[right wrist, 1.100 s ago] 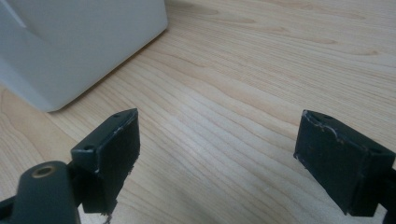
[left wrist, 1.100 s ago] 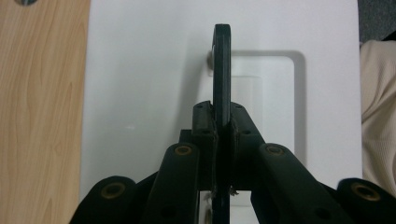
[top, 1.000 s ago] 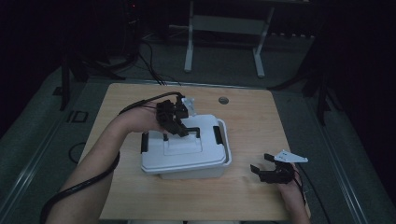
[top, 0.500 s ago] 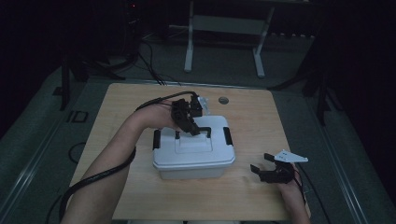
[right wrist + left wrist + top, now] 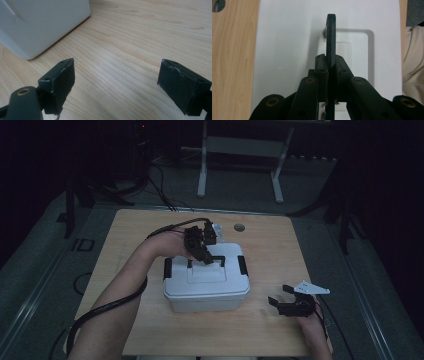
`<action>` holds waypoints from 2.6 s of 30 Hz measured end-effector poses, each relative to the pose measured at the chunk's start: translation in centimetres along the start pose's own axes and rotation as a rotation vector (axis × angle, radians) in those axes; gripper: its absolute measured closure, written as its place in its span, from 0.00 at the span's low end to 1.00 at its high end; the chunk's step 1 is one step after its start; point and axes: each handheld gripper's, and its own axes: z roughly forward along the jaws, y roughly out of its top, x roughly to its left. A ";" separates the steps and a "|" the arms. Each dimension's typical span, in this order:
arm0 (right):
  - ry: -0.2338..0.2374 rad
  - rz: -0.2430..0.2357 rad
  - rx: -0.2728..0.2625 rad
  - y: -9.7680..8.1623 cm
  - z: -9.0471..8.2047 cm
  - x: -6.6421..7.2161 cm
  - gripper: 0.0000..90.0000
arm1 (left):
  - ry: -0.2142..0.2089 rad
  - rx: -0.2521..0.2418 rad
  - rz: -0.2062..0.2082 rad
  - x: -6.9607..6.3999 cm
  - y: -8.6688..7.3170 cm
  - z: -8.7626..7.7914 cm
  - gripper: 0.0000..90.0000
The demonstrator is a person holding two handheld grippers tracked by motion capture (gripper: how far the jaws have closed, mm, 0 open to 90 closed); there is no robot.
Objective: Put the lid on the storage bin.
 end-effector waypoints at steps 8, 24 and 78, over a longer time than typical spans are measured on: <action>0.002 -0.001 0.002 0.0 0.0 0.0 0.15 | -0.003 0.016 0.003 -0.1 -0.4 0.7 0.92; 0.001 -0.008 0.013 -0.1 0.2 0.1 0.15 | 0.034 -0.014 -0.013 -0.1 -0.7 0.9 0.90; -0.001 -0.007 0.019 -0.3 0.2 0.2 0.15 | 0.201 -0.230 -0.288 -1.8 -13.7 -3.3 0.13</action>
